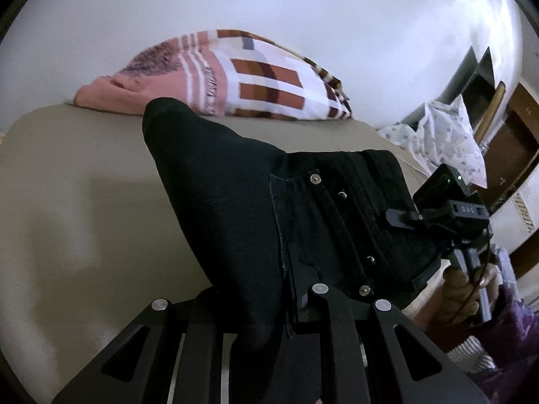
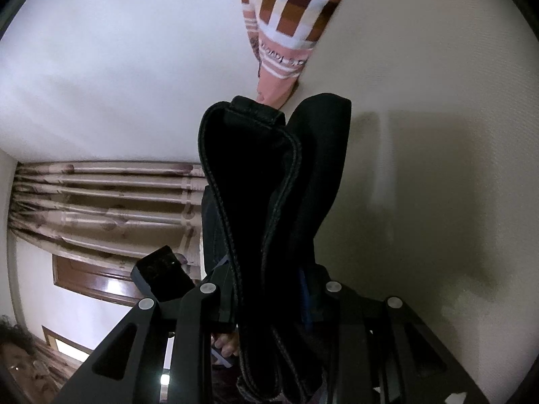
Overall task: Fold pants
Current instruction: 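Carry the folded black trousers toward the pink pillow with both grippers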
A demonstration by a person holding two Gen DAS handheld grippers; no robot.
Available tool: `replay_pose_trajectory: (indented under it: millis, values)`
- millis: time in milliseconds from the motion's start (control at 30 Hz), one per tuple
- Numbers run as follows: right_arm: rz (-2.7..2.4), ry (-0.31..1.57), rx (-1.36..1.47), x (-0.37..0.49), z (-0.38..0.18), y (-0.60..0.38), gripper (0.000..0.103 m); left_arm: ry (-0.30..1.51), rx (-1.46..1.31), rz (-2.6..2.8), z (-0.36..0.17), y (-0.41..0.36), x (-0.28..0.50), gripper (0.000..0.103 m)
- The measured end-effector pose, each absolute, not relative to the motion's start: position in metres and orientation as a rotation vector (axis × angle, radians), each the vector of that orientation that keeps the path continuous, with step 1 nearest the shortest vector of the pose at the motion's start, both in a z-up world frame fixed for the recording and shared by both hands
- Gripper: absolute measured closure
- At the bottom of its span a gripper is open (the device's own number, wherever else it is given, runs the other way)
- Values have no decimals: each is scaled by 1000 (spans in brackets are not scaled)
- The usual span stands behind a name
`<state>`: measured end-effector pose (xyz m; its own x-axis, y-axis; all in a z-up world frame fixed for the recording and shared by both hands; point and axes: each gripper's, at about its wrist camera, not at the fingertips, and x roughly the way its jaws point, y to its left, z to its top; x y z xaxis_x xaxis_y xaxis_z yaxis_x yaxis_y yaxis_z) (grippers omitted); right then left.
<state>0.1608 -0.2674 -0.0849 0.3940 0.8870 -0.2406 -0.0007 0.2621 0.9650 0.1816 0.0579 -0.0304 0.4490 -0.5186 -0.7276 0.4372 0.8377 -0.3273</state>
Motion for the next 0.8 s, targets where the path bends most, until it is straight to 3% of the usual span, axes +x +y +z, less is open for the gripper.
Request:
replay_pose_trajectory:
  millis: [800]
  values:
    - [815, 1053, 1082, 259, -81, -188, 77, 897, -111, -446, -42, 136, 260, 88]
